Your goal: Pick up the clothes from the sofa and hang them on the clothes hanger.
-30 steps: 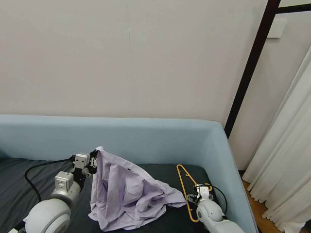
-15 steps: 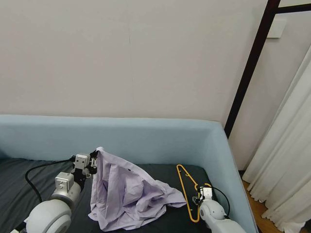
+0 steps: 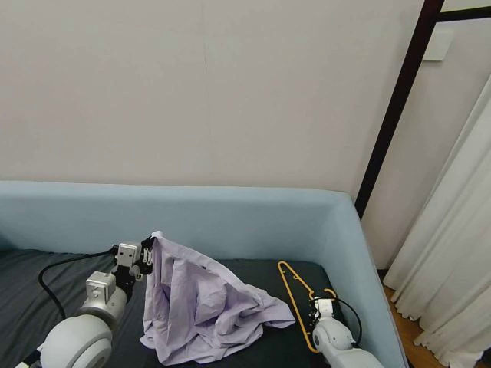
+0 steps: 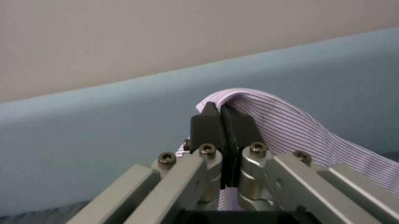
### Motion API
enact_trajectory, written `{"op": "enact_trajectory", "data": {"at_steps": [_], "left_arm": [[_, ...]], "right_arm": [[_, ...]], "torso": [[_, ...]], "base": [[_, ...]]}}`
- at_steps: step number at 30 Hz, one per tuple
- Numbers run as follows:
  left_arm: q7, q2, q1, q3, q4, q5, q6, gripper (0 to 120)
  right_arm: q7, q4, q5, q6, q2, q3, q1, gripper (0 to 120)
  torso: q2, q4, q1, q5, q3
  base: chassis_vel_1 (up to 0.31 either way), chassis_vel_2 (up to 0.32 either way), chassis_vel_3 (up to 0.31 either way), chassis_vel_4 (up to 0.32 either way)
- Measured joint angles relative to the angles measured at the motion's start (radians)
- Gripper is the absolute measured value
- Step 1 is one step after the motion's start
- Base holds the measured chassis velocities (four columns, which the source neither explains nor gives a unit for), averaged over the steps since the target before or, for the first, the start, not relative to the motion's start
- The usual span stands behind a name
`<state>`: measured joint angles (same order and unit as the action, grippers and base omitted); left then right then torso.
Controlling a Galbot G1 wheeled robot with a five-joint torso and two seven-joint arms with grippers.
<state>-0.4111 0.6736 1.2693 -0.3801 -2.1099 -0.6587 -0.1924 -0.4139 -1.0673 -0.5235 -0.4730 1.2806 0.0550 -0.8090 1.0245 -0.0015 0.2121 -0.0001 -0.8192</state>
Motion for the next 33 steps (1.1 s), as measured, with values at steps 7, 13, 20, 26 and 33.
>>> {"op": "enact_trajectory", "data": {"at_steps": [7,13,20,26,33], "left_arm": [[0.000,0.002,-0.003,0.001,0.002,0.000,0.002,0],[0.002,0.009,-0.015,0.009,0.015,0.000,0.011,0],[0.006,0.022,-0.054,0.039,0.032,0.001,0.013,0],[0.006,0.029,-0.090,0.061,0.039,-0.009,0.013,0],[0.005,0.027,-0.108,0.065,0.041,-0.039,0.013,0]], "right_arm": [[-0.011,-0.079,0.011,0.015,-0.042,-0.013,-0.039,6],[-0.032,-0.268,0.042,0.119,-0.141,-0.003,-0.116,6],[-0.029,-0.487,0.049,0.277,-0.256,0.041,-0.193,6],[0.042,-0.691,0.205,0.497,-0.373,0.076,-0.307,6],[0.134,-0.784,0.597,0.702,-0.435,0.075,-0.411,6]], "torso": [[0.000,-0.0003,0.000,0.0001,0.000],[0.000,-0.0002,0.000,0.0002,0.000],[0.000,-0.0002,0.000,0.0000,0.000],[0.000,0.0000,0.000,-0.0001,0.000],[0.000,-0.0001,0.000,0.0001,0.000]], "base": [[0.000,0.000,0.000,0.000],[0.000,0.000,0.000,0.000],[0.000,0.000,0.000,0.000],[0.000,0.000,0.000,0.000],[0.000,0.000,0.000,0.000]]}}
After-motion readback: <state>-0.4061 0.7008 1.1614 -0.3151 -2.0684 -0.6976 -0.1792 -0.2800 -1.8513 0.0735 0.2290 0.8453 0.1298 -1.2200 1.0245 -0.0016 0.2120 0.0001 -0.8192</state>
